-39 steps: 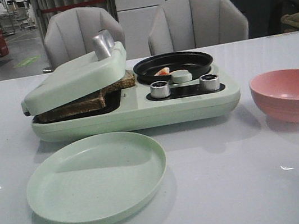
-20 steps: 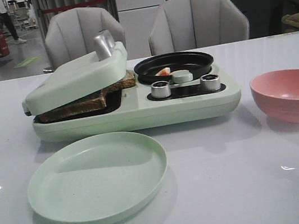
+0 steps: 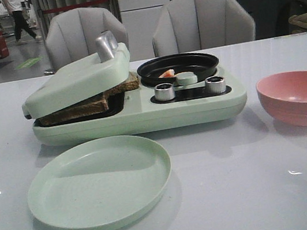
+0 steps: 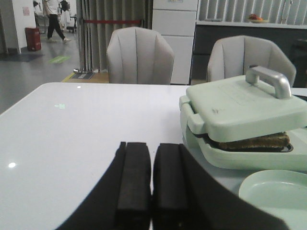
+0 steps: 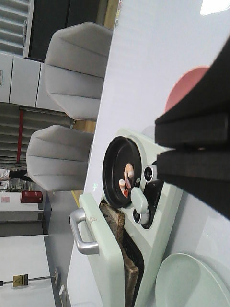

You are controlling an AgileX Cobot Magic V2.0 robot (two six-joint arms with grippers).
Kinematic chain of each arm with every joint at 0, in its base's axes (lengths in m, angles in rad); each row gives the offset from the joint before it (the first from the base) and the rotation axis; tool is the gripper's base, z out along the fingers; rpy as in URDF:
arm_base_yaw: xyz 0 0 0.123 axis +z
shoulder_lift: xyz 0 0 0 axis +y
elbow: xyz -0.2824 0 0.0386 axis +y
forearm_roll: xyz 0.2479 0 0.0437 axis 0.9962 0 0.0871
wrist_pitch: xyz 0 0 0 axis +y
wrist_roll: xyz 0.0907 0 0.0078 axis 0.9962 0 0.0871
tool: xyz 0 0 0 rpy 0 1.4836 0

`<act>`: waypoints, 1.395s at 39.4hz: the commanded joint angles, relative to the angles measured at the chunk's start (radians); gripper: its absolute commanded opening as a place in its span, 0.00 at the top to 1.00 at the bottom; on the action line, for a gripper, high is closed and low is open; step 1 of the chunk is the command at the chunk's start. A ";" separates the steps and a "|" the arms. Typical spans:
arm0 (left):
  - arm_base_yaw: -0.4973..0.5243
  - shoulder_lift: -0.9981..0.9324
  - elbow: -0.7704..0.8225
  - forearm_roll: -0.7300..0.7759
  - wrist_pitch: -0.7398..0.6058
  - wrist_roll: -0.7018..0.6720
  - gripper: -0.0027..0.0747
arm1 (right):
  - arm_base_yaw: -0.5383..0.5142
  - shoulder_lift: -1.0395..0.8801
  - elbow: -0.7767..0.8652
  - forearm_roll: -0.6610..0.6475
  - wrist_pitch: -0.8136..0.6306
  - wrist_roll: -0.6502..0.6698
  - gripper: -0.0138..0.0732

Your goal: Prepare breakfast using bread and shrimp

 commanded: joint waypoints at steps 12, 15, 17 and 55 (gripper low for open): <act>-0.008 -0.020 0.020 0.011 -0.082 -0.017 0.82 | 0.001 0.008 -0.026 -0.007 -0.071 -0.010 0.68; -0.008 -0.020 0.020 0.011 -0.082 -0.017 0.82 | 0.001 0.008 -0.026 -0.007 -0.071 -0.010 0.68; -0.008 -0.020 0.020 0.011 -0.082 -0.017 0.82 | 0.001 0.008 -0.026 -0.007 -0.071 -0.010 0.68; -0.008 -0.018 0.020 0.011 -0.082 -0.017 0.82 | -0.007 -0.064 -0.008 -0.020 -0.092 -0.010 0.68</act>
